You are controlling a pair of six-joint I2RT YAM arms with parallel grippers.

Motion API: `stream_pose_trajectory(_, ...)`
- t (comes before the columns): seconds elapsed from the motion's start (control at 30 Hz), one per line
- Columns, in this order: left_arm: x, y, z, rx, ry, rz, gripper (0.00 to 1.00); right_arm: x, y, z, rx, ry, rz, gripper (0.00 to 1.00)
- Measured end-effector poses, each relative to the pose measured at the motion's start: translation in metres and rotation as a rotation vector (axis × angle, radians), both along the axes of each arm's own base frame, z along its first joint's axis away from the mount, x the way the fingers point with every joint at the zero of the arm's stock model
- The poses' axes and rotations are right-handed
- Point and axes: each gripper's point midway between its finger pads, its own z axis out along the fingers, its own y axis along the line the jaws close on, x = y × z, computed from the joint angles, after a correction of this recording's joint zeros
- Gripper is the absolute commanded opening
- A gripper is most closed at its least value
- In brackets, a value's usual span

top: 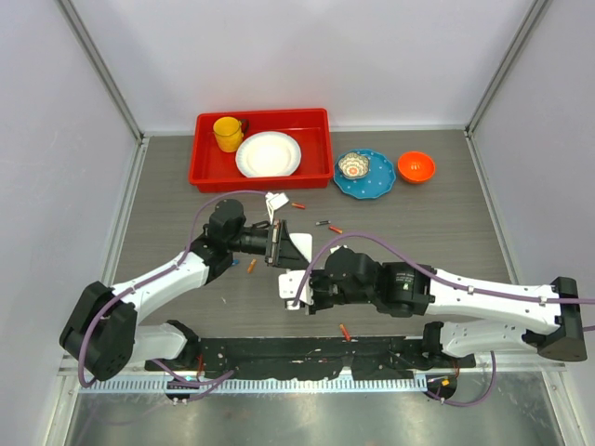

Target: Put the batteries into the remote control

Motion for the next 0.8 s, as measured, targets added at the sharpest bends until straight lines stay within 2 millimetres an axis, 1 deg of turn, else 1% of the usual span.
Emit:
stream_pose_trajectory(0.4,0.0011,0.0008,-0.0059,0.019,-0.005,0.007,0.0,0.001,-0.0009,-0.0059,-0.037,-0.029,-0.009,0.01)
stream_pose_trajectory(0.8,0.0026,0.0006,-0.0052,0.018,-0.007,0.015,0.0,0.0014,-0.0018,-0.0066,-0.043,-0.034,-0.015,0.01)
